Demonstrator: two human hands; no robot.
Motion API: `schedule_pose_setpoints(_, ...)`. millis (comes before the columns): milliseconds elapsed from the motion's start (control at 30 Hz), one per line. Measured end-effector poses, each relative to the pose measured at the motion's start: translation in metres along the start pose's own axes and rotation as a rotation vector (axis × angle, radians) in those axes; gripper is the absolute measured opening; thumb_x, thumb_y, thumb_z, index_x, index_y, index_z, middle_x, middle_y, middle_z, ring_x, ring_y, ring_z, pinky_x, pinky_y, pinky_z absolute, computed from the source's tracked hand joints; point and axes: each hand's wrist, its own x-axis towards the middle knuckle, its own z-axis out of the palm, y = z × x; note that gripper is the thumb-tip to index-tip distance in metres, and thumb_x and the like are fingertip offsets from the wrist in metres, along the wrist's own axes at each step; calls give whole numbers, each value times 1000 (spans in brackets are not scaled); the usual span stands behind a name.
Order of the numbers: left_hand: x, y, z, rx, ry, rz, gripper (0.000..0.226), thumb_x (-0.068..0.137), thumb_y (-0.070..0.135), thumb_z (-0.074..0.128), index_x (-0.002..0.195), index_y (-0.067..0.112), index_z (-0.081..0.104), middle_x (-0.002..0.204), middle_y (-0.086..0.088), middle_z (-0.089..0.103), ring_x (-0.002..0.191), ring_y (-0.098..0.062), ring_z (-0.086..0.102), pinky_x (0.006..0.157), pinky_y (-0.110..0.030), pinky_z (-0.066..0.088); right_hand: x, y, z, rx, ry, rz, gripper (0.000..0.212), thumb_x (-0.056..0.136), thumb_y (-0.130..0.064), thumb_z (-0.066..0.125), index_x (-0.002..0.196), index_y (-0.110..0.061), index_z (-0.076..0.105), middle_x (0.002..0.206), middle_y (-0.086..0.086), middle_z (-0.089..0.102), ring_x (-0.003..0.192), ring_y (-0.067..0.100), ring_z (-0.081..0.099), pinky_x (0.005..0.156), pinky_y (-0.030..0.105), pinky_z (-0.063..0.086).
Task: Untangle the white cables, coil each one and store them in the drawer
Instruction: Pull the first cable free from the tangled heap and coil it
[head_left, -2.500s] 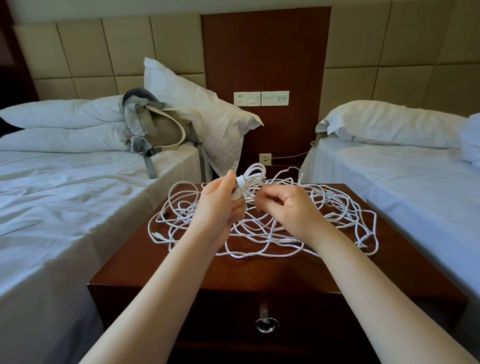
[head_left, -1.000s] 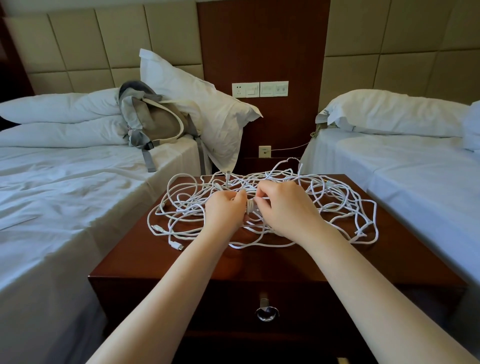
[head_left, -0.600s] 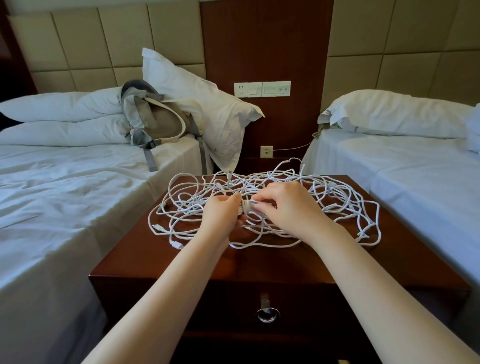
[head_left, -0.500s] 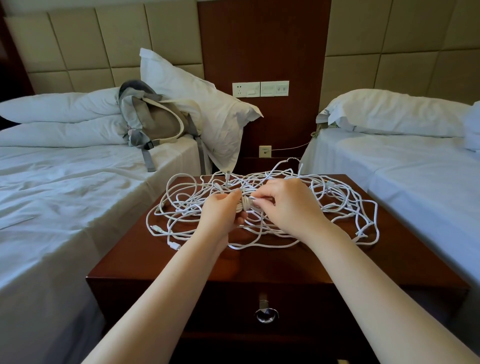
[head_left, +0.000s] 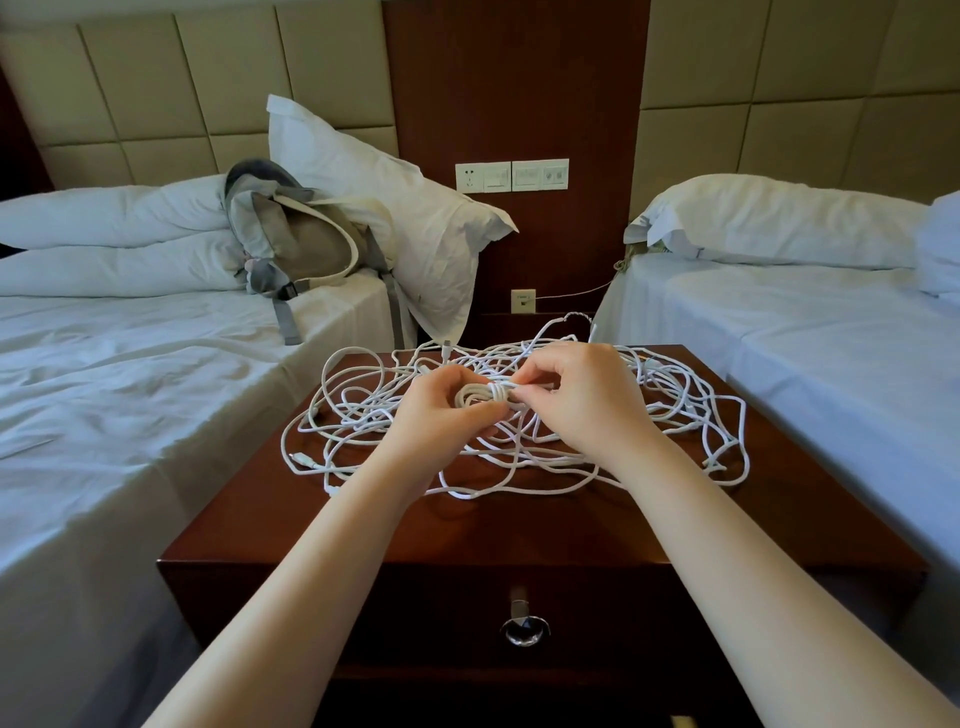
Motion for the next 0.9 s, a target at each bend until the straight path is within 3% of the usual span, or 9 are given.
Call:
schedule_pose_setpoints(100, 0, 0, 1, 79, 36, 48, 17, 78, 10, 72, 92, 10, 63, 84, -8, 68, 78, -23, 69, 75, -35, 57, 0, -2, 0, -50, 17, 12, 4, 82, -20, 71, 82, -16, 74, 78, -8, 59, 71, 9, 54, 58, 22, 42)
schedule_pose_setpoints(233, 1, -3, 0, 197, 26, 120, 24, 83, 11, 68, 106, 14, 62, 86, 0, 66, 75, -13, 67, 73, -28, 57, -1, -7, 0, -204, -11, 7, 11, 88, -22, 63, 85, -14, 70, 70, -12, 37, 75, 9, 39, 53, 17, 20)
schedule_pose_setpoints(333, -1, -4, 2, 343, 36, 194, 15, 81, 10, 68, 95, 18, 68, 72, 9, 62, 64, -7, 58, 61, -22, 50, 2, -8, -1, -232, -108, 28, 14, 89, -18, 57, 85, -14, 70, 73, -10, 43, 76, 12, 46, 58, 22, 30)
schedule_pose_setpoints(433, 0, -3, 2, 354, 39, 199, 14, 81, 12, 68, 94, 15, 70, 69, 9, 62, 64, -10, 59, 61, -24, 51, 6, -8, -5, -229, -180, 81, 15, 88, -15, 55, 87, -16, 69, 77, -3, 56, 74, 15, 53, 64, 24, 39)
schedule_pose_setpoints(533, -1, -2, 4, 387, 42, 226, 10, 82, 15, 68, 92, 19, 69, 67, 10, 61, 61, -8, 58, 56, -17, 48, 7, -9, -10, -172, -233, 149, 13, 89, -18, 59, 81, -11, 68, 74, 3, 62, 68, 14, 56, 57, 20, 38)
schedule_pose_setpoints(600, -1, -2, 6, 379, 42, 214, 10, 82, 16, 69, 91, 16, 71, 68, 5, 63, 65, -13, 62, 61, -24, 51, 8, -9, -14, -72, -315, 225, 17, 89, -20, 61, 80, -8, 69, 68, 5, 65, 58, 11, 58, 51, 18, 38)
schedule_pose_setpoints(733, 0, 0, 5, 215, 14, 110, 8, 82, 18, 70, 83, 10, 71, 66, -5, 67, 62, -15, 64, 67, -33, 55, 7, -8, -22, 250, -409, 371, 9, 92, -7, 56, 86, -7, 62, 66, 7, 67, 52, 9, 63, 48, 16, 48)
schedule_pose_setpoints(800, 1, 4, 3, 67, -8, 48, 8, 82, 15, 71, 78, 8, 70, 65, -6, 67, 58, -12, 62, 66, -30, 55, 7, -7, -26, 376, -365, 368, 10, 91, 0, 54, 86, -5, 61, 67, 9, 67, 54, 12, 65, 51, 18, 51)
schedule_pose_setpoints(900, 2, 10, 1, -67, -38, -17, 11, 82, 12, 69, 73, 7, 69, 65, -6, 67, 58, -12, 62, 62, -22, 54, 7, -7, -28, 376, -292, 304, 13, 90, 2, 54, 84, -7, 61, 68, 8, 67, 55, 12, 67, 52, 19, 52)
